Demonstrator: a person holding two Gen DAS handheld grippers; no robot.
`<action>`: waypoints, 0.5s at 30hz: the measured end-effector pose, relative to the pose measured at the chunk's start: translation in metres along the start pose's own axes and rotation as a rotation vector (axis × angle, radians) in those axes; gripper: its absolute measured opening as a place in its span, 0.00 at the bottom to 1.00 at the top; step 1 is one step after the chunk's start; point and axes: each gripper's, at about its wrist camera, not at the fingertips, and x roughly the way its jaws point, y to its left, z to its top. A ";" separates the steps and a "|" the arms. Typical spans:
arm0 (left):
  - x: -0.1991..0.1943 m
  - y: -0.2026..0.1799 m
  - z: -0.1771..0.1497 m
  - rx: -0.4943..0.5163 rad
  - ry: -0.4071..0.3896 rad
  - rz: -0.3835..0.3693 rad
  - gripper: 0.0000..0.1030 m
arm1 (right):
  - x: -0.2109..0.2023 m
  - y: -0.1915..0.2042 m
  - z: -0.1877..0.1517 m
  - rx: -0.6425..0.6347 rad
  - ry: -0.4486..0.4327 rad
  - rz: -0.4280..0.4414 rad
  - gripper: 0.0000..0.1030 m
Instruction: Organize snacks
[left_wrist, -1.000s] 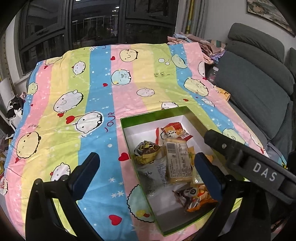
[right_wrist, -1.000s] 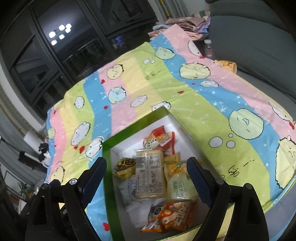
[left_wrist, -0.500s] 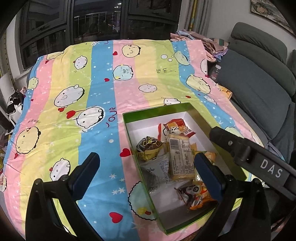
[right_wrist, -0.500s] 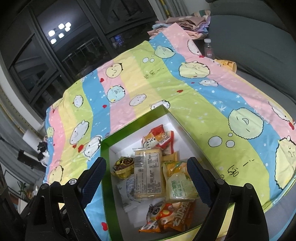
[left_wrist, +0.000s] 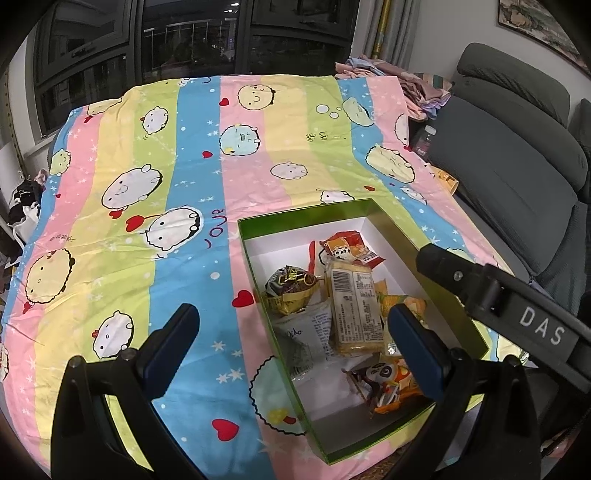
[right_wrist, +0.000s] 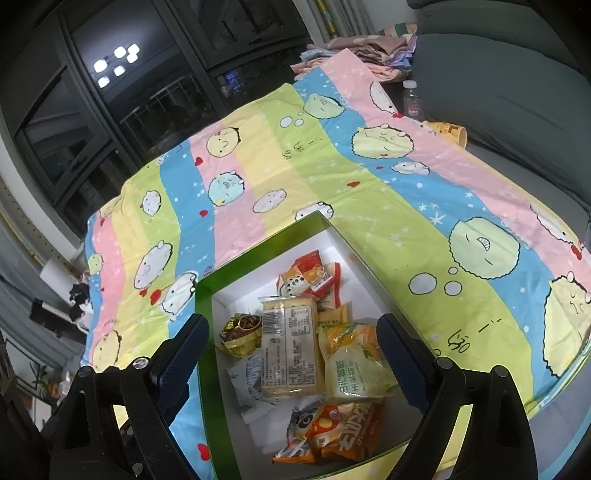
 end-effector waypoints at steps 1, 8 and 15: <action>0.000 -0.001 0.000 -0.001 0.000 0.001 0.99 | 0.000 0.000 0.000 0.000 0.000 -0.001 0.90; 0.000 0.001 0.000 -0.013 0.002 -0.006 0.99 | 0.000 -0.002 0.000 0.001 0.001 -0.014 0.90; 0.000 0.001 -0.001 -0.013 0.005 -0.009 0.99 | 0.000 -0.002 0.000 0.001 0.000 -0.025 0.90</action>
